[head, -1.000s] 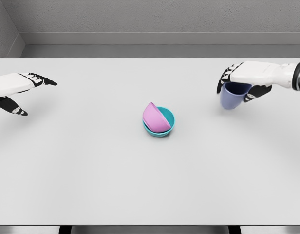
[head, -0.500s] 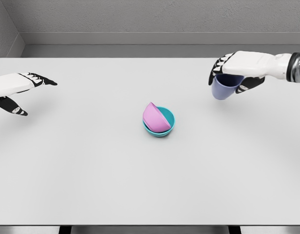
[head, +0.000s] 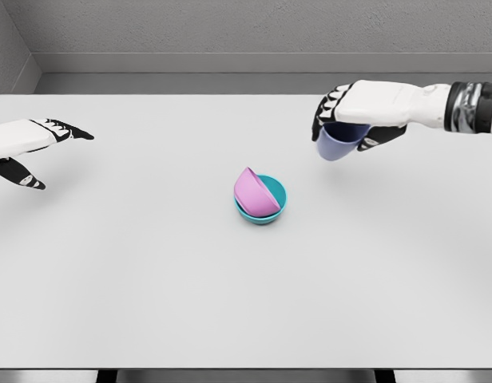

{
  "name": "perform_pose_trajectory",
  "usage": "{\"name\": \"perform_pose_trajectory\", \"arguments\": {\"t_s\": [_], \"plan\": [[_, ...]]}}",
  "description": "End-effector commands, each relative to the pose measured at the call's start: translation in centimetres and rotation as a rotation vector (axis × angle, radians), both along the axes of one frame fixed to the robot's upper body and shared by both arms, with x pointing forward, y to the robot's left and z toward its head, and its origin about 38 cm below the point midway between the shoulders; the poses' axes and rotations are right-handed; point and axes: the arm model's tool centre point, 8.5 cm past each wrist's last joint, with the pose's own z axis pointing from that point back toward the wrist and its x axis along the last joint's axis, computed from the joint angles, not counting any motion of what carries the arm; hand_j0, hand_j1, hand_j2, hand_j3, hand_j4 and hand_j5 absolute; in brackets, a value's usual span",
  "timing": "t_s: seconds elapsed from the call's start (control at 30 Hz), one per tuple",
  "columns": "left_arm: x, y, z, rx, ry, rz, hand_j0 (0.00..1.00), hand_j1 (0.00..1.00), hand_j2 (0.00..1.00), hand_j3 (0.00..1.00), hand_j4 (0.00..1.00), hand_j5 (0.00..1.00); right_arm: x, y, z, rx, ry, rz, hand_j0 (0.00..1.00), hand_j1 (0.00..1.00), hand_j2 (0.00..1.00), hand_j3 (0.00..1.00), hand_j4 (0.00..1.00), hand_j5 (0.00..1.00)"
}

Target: Stacking bowl and cup with both arms

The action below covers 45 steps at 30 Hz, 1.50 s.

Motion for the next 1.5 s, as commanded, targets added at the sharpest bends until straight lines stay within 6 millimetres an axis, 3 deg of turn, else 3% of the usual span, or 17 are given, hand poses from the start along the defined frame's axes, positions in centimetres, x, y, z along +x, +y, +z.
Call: {"name": "perform_pose_trajectory", "arguments": {"t_s": [0.0, 0.87, 1.47], "plan": [[0.0, 0.1, 0.1, -0.006, -0.001, 0.004, 1.00, 1.00, 1.00, 1.00, 1.00, 1.00, -0.2, 0.4, 0.2, 0.006, -0.003, 0.012, 0.63, 0.63, 0.63, 0.63, 0.63, 0.63], [0.0, 0.1, 0.1, -0.006, -0.002, 0.004, 1.00, 1.00, 1.00, 1.00, 1.00, 1.00, -3.8, 6.8, 0.1, -0.005, -0.025, 0.240, 0.63, 0.63, 0.63, 0.63, 0.63, 0.63], [0.0, 0.1, 0.1, -0.006, -0.001, 0.004, 1.00, 1.00, 1.00, 1.00, 1.00, 1.00, -4.2, 8.1, -0.2, -0.005, -0.021, 0.289, 0.64, 0.64, 0.64, 0.64, 0.64, 0.64]]}}
